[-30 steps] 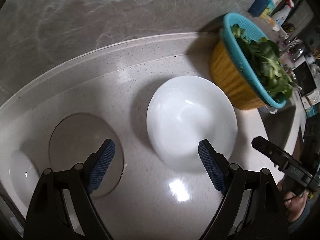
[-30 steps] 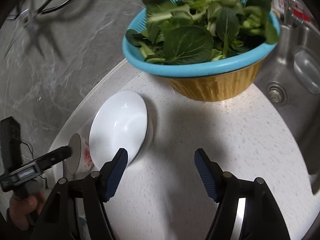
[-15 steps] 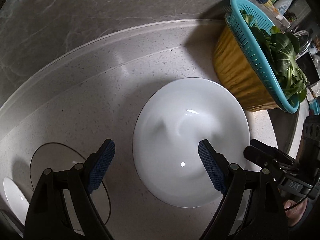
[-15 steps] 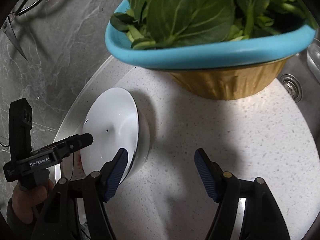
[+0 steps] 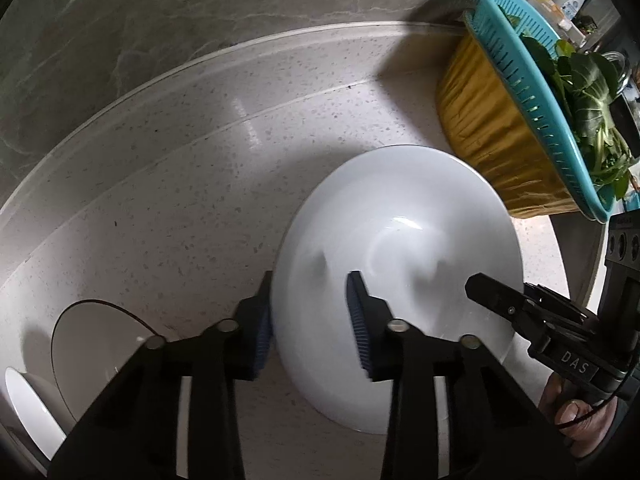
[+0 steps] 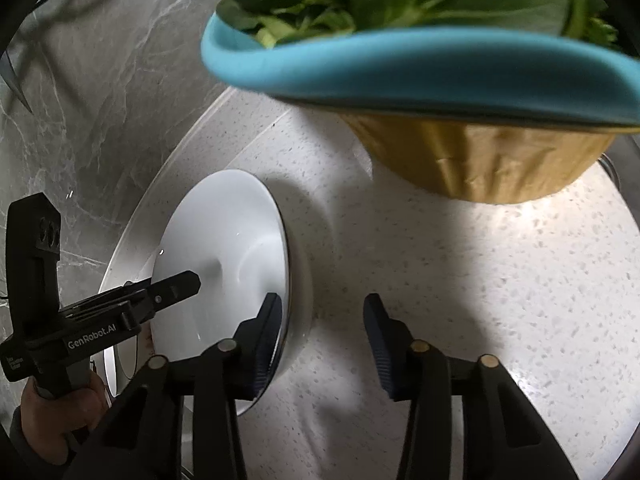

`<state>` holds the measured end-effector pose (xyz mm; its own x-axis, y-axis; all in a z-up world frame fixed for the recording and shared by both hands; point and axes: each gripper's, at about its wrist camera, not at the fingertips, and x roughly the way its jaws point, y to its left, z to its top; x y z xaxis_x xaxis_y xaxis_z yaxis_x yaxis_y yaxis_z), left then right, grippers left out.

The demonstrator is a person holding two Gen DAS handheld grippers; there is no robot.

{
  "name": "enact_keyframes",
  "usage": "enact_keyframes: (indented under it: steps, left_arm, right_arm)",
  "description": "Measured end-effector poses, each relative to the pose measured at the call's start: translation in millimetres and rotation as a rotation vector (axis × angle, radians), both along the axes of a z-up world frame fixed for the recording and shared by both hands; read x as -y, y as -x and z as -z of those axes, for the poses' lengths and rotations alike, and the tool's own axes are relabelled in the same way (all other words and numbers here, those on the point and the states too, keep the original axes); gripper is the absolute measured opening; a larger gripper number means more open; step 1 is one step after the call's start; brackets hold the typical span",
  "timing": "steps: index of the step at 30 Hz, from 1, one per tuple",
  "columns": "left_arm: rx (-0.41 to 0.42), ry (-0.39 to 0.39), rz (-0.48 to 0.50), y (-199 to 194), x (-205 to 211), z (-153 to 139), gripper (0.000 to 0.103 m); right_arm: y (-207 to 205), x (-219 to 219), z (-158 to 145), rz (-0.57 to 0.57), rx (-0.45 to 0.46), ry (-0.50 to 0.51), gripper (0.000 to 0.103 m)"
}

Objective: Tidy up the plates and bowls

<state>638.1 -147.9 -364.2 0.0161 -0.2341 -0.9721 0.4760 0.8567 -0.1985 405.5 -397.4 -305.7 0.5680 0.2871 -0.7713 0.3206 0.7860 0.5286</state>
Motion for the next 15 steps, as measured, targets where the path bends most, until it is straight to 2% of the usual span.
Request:
enact_keyframes:
  steps: [1,3,6,10,15]
  left_arm:
    - [0.0,-0.006,-0.002,0,-1,1,0.02]
    - [-0.002,-0.012,-0.001,1,-1,4,0.017]
    - [0.007,-0.035,0.014,6,2,7,0.017]
    - [0.01,-0.027,0.021,13,4,4,0.015]
    - [0.034,0.015,0.036,36,8,-19,0.015]
  right_arm:
    - [-2,-2,-1,-0.006,0.004,0.003,0.032]
    - [-6,-7,-4,-0.023,0.015,0.021,0.019]
    - [-7,-8,-6,-0.018,0.007,0.043,0.017]
    - [-7,-7,-6,-0.014,-0.005,0.058,0.016]
    - [7,-7,-11,-0.011,-0.028,0.071,0.013]
